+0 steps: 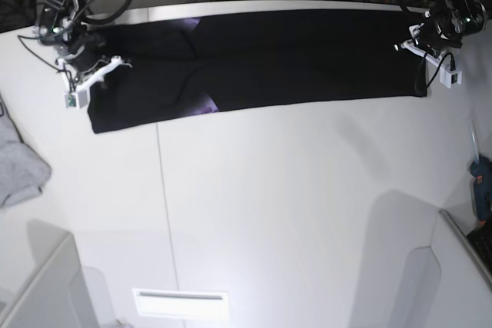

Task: Fold the T-shirt properly
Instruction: 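Move both grippers to the ends of the folded strip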

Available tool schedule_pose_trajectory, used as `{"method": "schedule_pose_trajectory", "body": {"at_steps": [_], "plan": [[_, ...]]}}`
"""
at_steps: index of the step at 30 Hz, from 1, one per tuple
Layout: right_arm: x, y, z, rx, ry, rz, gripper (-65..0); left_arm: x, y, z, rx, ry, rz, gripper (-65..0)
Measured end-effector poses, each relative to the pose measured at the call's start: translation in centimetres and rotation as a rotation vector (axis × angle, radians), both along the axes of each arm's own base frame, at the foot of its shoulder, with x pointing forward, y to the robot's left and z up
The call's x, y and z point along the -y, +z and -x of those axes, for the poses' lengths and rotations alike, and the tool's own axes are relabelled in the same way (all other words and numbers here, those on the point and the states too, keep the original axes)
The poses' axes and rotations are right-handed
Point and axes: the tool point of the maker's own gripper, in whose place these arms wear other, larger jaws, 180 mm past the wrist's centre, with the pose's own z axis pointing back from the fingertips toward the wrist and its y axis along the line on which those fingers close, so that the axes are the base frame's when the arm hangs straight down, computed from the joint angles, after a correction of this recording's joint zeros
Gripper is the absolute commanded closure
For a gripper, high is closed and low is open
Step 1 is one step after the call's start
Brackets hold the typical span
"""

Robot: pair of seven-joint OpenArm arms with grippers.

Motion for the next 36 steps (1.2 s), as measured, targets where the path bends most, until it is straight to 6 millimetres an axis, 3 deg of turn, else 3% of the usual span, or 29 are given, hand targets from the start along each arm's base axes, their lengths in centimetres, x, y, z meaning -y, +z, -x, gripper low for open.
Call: {"method": "schedule_pose_trajectory", "body": {"at_steps": [5, 10, 16, 19, 23, 25, 32, 33, 36], "plan": [[0.4, -0.3, -1.9, 0.043, -0.028, -0.019, 0.0, 0.4, -0.6, -2.8, 0.039, 0.003, 0.034, 0.0], [1.1, -0.6, -4.0, 0.037, -0.017, 0.056, 0.0, 1.3, -1.1, -5.7, 0.029, -0.080, -0.067, 0.0], [0.9, 0.3, -4.2, 0.037, -0.008, 0.086, 0.0, 1.9, -0.4, -7.6, 0.056, -0.088, -0.103, 0.0], [0.7, 1.8, -4.1, 0.065, -0.002, 0.114, 0.0, 2.2, 1.1, -6.9, 0.038, -0.123, -0.148, 0.0], [0.0, 5.3, -4.6, 0.163, 0.021, 0.156, 0.0, 2.5, 6.1, -7.8, 0.181, -0.164, -0.236, 0.0], [-0.3, 6.6, -4.6, 0.196, 0.018, 0.169, 0.0, 1.4, 7.7, -7.6, 0.221, -0.137, -0.267, 0.0], [-1.3, 8.3, -4.1, 0.239, 0.026, 0.178, 0.0, -2.7, 7.7, -4.7, 0.214, 0.023, -0.206, 0.0], [-1.2, 8.2, -4.0, 0.236, 0.028, 0.181, 0.0, -2.9, 7.8, -4.9, 0.225, 0.023, -0.192, -2.8], [-1.2, 7.9, -3.6, 0.221, 0.026, 0.181, 0.0, -3.5, 7.1, -4.8, 0.219, 0.036, -0.150, -33.7]]}}
